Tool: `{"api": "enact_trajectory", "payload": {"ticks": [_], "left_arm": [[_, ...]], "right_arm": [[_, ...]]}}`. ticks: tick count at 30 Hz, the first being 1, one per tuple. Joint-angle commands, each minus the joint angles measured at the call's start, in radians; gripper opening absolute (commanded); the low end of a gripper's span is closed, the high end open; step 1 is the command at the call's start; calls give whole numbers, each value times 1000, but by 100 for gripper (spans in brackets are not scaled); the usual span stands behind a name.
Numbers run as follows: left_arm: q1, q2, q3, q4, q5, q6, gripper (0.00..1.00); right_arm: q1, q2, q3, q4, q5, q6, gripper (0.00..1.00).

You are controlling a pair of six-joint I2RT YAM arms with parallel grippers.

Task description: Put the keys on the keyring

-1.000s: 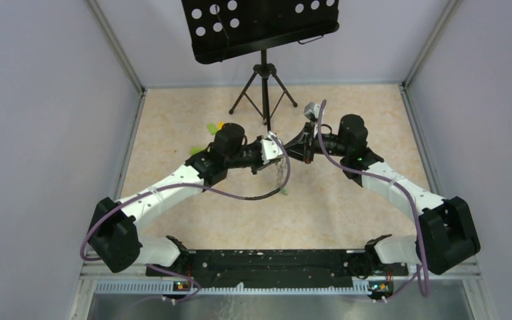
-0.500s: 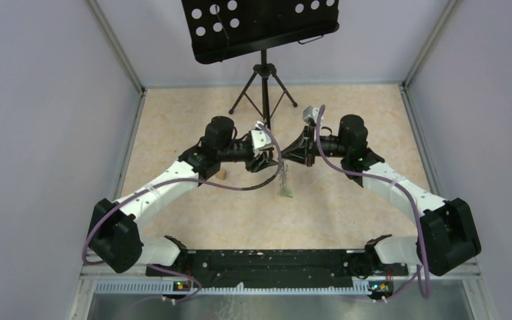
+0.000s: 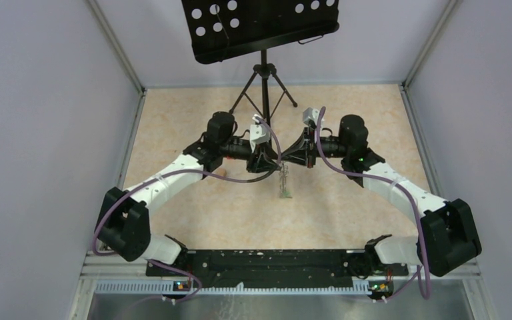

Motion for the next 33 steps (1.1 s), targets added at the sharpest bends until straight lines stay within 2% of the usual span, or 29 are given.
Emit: {"api": "enact_trajectory", "payload": {"ticks": [1,6,20,28,33], "left_arm": [[18,10,36,91,89,-69,41],[27,20,32,119,119,-99,36],[28,45,19,171,158,-137,16],[29,47,14,186,167,-143,0],[31,38,6,203,166,-146,0]], "right_arm": [[-8,-33,13,41,-32,-21,0],[-7,-29,13,40,-31,-21,0],[-7,-30,15,41,-30,-17,0],[-8,-30,13,41,-31,-17,0],[-8,-31,14,25,-26,-29,0]]}}
